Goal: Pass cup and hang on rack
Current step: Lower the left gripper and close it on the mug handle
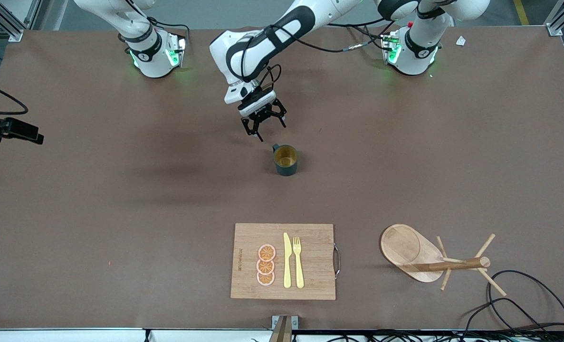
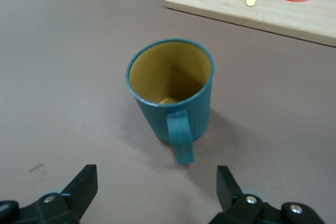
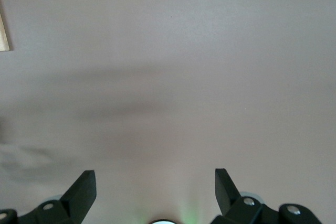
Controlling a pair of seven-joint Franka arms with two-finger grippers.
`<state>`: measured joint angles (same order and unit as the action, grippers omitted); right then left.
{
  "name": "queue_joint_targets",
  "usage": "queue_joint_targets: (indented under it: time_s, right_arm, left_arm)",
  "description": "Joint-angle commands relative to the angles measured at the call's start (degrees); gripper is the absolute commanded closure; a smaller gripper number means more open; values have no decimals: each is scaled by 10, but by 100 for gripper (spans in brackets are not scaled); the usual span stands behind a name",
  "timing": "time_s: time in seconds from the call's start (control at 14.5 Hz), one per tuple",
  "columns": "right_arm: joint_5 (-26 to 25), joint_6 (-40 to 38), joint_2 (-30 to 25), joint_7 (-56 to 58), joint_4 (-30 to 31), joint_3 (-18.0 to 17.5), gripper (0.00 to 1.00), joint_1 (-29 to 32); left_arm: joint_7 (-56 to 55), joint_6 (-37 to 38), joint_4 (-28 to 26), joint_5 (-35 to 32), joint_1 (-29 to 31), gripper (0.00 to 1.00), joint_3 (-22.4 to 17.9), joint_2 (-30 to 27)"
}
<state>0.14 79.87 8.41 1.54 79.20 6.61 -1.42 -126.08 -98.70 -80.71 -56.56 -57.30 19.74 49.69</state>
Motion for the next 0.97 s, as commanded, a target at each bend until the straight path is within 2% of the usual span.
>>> queue_joint_targets:
  time_s: [0.0, 0.28, 0.62, 0.9]
  right_arm:
    - [2, 6, -52, -7, 53, -2, 0, 2]
    - [1, 6, -83, -6, 66, 0, 0, 5]
    - [5, 12, -83, 4, 67, 2, 0, 13]
    - [6, 12, -83, 5, 67, 2, 0, 14]
  left_arm:
    - [-22, 13, 20, -10, -32, 0, -36, 20]
    - [-34, 9, 22, -15, -33, 0, -45, 22]
    - [-67, 7, 77, -22, -40, 2, -61, 62]
    - [-84, -18, 78, -22, -47, 7, -77, 65]
